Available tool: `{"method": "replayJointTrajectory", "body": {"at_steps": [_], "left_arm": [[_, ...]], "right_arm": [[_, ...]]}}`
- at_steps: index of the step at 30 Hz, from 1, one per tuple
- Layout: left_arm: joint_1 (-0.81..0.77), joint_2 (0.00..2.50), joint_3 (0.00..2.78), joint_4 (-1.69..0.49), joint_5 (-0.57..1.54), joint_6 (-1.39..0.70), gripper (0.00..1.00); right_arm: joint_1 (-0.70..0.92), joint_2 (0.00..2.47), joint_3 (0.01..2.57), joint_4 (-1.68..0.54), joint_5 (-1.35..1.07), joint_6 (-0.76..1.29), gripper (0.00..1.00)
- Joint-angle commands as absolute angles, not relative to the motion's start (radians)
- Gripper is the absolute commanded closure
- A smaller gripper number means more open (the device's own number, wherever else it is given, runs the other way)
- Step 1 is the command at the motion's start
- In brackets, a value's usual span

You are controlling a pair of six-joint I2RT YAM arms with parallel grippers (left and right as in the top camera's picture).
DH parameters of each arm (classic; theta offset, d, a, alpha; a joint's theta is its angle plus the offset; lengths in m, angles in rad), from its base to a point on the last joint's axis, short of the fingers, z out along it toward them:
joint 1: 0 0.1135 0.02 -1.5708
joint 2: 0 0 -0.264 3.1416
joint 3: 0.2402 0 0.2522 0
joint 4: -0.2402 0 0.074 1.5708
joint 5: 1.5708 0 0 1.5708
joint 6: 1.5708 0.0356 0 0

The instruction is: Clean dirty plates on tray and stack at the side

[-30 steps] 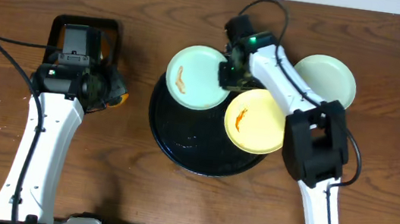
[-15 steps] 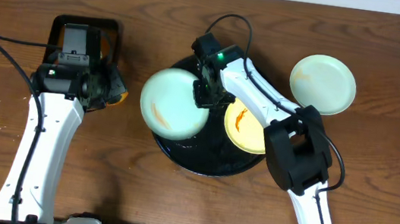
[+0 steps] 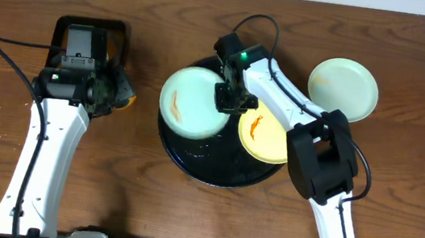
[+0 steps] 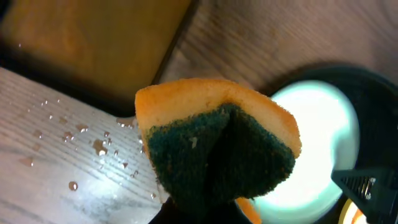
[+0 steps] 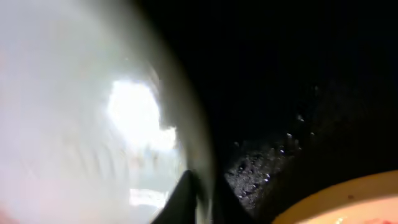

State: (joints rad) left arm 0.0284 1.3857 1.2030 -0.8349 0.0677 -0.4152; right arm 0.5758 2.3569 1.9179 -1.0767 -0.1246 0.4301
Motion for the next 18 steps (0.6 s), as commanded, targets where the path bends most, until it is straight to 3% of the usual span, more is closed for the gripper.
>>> {"method": "replayJointTrajectory", "body": {"at_steps": [1, 10, 18], "left_arm": [[0.033, 1.386, 1.199, -0.806, 0.039, -0.382, 0.92], [0.047, 1.497, 1.199, -0.619, 0.037, -0.264, 0.92], [0.212, 1.697, 1.199, -0.351, 0.077, -0.257, 0.92]], "right_arm": [[0.582, 2.362, 1.917, -1.093, -0.055, 0.414, 0.99], [0.588, 2.362, 1.917, -1.098, -0.057, 0.343, 0.99], [0.597, 2.362, 1.917, -1.088, -0.057, 0.343, 0.99]]}}
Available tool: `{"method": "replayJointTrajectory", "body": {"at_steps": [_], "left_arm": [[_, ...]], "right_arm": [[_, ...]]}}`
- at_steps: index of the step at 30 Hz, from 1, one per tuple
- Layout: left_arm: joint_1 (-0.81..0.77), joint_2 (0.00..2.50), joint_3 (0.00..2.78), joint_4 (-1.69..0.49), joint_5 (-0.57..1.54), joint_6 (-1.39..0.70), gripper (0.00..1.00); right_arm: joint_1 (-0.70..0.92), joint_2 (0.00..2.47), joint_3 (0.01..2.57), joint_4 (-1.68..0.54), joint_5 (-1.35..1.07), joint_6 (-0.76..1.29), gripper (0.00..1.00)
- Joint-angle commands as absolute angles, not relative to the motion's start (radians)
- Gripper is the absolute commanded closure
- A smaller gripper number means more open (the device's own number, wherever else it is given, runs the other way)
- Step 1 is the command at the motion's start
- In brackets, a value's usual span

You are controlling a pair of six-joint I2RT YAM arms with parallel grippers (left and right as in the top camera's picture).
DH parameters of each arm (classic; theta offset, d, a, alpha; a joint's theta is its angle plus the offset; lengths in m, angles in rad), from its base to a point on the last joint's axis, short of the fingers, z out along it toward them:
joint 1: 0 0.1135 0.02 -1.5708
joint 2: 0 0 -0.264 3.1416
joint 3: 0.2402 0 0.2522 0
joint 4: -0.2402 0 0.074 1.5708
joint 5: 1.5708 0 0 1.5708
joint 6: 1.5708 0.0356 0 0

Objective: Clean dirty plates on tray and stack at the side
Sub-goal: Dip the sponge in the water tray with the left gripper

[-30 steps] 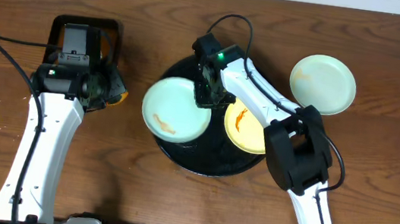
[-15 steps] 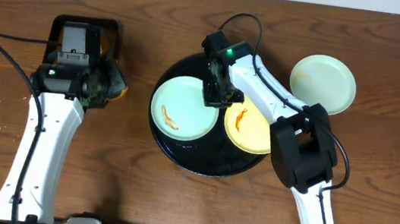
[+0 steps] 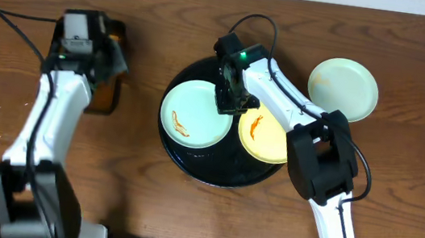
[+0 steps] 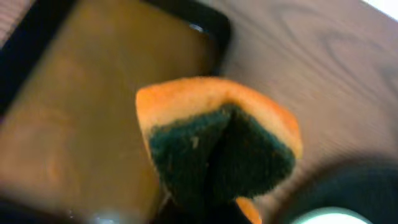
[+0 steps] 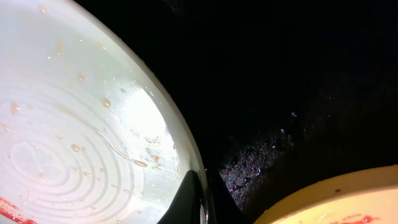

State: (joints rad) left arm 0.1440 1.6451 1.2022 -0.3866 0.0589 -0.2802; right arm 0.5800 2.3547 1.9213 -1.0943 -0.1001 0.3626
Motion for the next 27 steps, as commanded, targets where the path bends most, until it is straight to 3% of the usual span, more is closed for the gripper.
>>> {"method": "replayJointTrajectory", "body": {"at_steps": [1, 16, 27], "left_arm": [[0.233, 1.721, 1.199, -0.328, 0.085, -0.259, 0.92], [0.316, 1.938, 1.199, -0.288, 0.096, -0.258, 0.92], [0.331, 1.816, 1.205, -0.294, 0.106, -0.245, 0.92]], "right_arm": [[0.597, 2.362, 1.917, -1.085, -0.057, 0.343, 0.99], [0.597, 2.362, 1.917, -1.055, -0.057, 0.343, 0.99], [0.597, 2.362, 1.917, -1.062, -0.058, 0.343, 0.99]]}}
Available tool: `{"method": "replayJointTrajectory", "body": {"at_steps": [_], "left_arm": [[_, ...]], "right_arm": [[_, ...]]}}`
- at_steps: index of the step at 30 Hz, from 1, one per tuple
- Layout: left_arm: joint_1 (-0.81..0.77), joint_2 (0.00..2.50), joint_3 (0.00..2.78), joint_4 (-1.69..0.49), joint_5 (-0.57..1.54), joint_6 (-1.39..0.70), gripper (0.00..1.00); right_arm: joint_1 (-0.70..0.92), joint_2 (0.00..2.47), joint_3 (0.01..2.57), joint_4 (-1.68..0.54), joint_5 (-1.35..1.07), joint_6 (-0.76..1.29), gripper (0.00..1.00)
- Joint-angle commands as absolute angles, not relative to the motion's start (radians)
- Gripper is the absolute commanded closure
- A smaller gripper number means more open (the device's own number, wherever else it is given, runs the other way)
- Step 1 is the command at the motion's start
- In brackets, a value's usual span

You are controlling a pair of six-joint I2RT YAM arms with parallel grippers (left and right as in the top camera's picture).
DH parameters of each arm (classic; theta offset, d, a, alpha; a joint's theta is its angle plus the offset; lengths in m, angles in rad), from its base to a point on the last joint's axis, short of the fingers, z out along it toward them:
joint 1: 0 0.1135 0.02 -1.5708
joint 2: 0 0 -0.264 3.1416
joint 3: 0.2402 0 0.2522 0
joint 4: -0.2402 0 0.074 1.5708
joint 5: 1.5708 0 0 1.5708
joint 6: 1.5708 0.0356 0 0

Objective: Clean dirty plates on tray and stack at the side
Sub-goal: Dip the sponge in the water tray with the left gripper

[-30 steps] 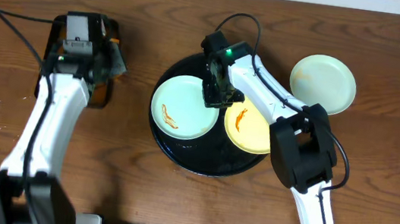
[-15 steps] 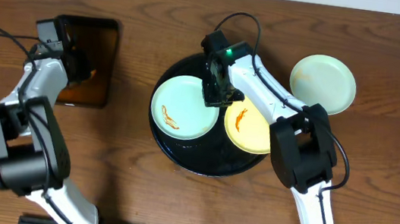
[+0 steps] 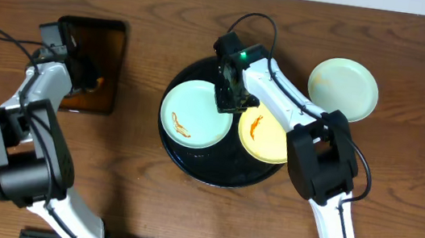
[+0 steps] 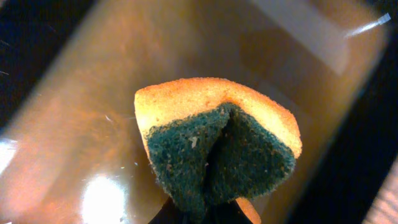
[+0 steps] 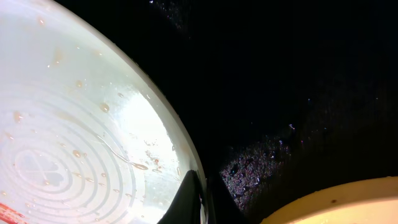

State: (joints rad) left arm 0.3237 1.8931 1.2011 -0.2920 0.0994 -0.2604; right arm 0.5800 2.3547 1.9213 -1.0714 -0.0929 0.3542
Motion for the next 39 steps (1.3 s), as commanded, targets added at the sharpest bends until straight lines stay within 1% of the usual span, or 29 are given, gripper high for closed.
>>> {"method": "replayJointTrajectory", "body": {"at_steps": [1, 5, 12, 17, 21, 33, 36, 39], "left_arm": [[0.331, 1.816, 1.205, -0.296, 0.106, -0.245, 0.92], [0.331, 1.853, 1.200, -0.310, 0.105, -0.287, 0.92], [0.338, 1.952, 1.200, -0.310, 0.105, -0.289, 0.92], [0.340, 1.949, 1.206, -0.309, 0.105, -0.289, 0.92], [0.342, 1.874, 1.222, -0.324, 0.106, -0.289, 0.92], [0.342, 1.497, 1.226, -0.337, 0.106, -0.316, 0.92], [0.342, 1.479, 1.214, -0.346, 0.102, -0.315, 0.92], [0.342, 1.539, 1.184, -0.322, 0.060, -0.307, 0.92]], "right_arm": [[0.597, 2.362, 1.917, -1.061, -0.058, 0.343, 0.99], [0.597, 2.362, 1.917, -1.063, -0.060, 0.343, 0.99], [0.597, 2.362, 1.917, -1.066, -0.060, 0.343, 0.99], [0.597, 2.362, 1.917, -1.066, -0.060, 0.343, 0.99], [0.597, 2.362, 1.917, -1.066, -0.060, 0.343, 0.99], [0.597, 2.362, 1.917, -1.068, -0.061, 0.343, 0.99], [0.597, 2.362, 1.917, -1.066, -0.061, 0.343, 0.99], [0.597, 2.362, 1.917, -1.065, -0.061, 0.343, 0.99]]}}
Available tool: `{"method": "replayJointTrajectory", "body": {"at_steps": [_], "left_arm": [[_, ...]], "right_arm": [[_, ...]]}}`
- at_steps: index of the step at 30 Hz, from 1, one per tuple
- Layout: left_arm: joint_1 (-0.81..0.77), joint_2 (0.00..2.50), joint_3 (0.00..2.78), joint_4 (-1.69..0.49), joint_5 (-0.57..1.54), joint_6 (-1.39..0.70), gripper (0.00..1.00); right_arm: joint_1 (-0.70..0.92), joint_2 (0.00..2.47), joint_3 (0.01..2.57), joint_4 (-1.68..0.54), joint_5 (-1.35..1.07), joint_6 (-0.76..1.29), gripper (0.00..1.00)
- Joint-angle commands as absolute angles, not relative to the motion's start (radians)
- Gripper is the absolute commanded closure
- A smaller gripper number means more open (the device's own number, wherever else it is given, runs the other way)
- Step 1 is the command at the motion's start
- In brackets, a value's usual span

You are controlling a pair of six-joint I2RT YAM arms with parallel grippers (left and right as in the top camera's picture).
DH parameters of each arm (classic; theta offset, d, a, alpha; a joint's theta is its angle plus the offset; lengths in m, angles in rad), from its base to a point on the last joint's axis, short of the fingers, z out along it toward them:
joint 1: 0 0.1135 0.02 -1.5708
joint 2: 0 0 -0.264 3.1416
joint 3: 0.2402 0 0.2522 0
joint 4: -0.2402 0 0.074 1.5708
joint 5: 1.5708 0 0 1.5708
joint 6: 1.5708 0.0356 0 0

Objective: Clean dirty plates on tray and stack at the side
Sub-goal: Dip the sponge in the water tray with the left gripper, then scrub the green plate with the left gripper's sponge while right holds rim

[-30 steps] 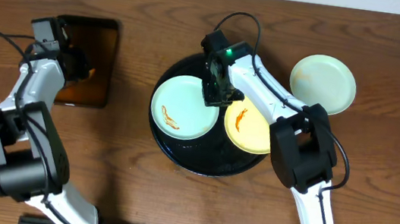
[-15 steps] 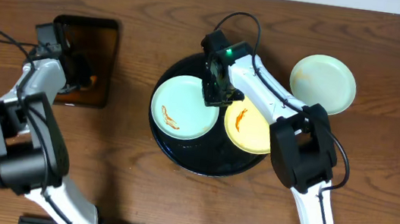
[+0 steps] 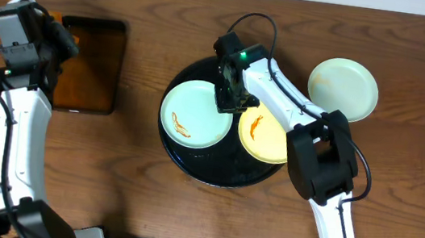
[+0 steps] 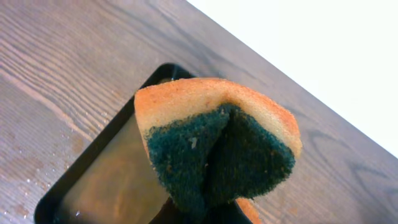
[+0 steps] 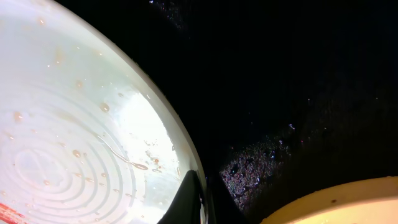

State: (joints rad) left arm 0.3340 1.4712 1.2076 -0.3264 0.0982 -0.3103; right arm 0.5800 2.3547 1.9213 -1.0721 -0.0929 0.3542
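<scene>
On the round black tray (image 3: 198, 166) lie a pale green plate (image 3: 194, 113) with an orange smear and a yellow plate (image 3: 263, 137) with a red smear. My right gripper (image 3: 231, 98) is shut on the green plate's rim (image 5: 186, 155), one finger on top. Another pale green plate (image 3: 343, 88) rests on the table at the right. My left gripper (image 3: 53, 38) holds a folded orange-and-green sponge (image 4: 217, 146) above the rectangular black tub (image 3: 89, 63) of brownish water.
The wooden table's far edge (image 4: 261, 62) runs close behind the tub. Cables trail from both arms. The right arm's body (image 3: 317, 160) lies over the tray's right side.
My left gripper with the sponge was low over the brown water in the tub; now it is higher and at the tub's left edge. The right gripper and plates are unchanged.
At first the green plate was tilted up in my right gripper and the sponge was between tub and tray. Then the plate lay flat on the tray, still gripped, with the sponge over the tub. The sponge went down to the water, and now is raised.
</scene>
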Motion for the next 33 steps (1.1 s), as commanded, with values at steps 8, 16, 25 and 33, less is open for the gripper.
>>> {"method": "replayJointTrajectory", "body": {"at_steps": [8, 16, 25, 33], "left_arm": [[0.341, 1.565, 1.185, -0.380, 0.498, -0.312, 0.93], [0.285, 1.465, 1.185, -0.541, 0.759, -0.448, 0.92], [0.054, 1.478, 1.182, -0.812, 0.596, -0.474, 0.93], [-0.201, 1.563, 1.182, -0.792, 0.258, -0.725, 0.93]], "right_arm": [[0.597, 2.362, 1.917, -1.073, -0.061, 0.343, 0.99], [0.597, 2.362, 1.917, -1.065, -0.061, 0.343, 0.99], [0.597, 2.362, 1.917, -1.058, -0.061, 0.343, 0.99], [0.597, 2.362, 1.917, -1.060, -0.061, 0.347, 0.99]]}}
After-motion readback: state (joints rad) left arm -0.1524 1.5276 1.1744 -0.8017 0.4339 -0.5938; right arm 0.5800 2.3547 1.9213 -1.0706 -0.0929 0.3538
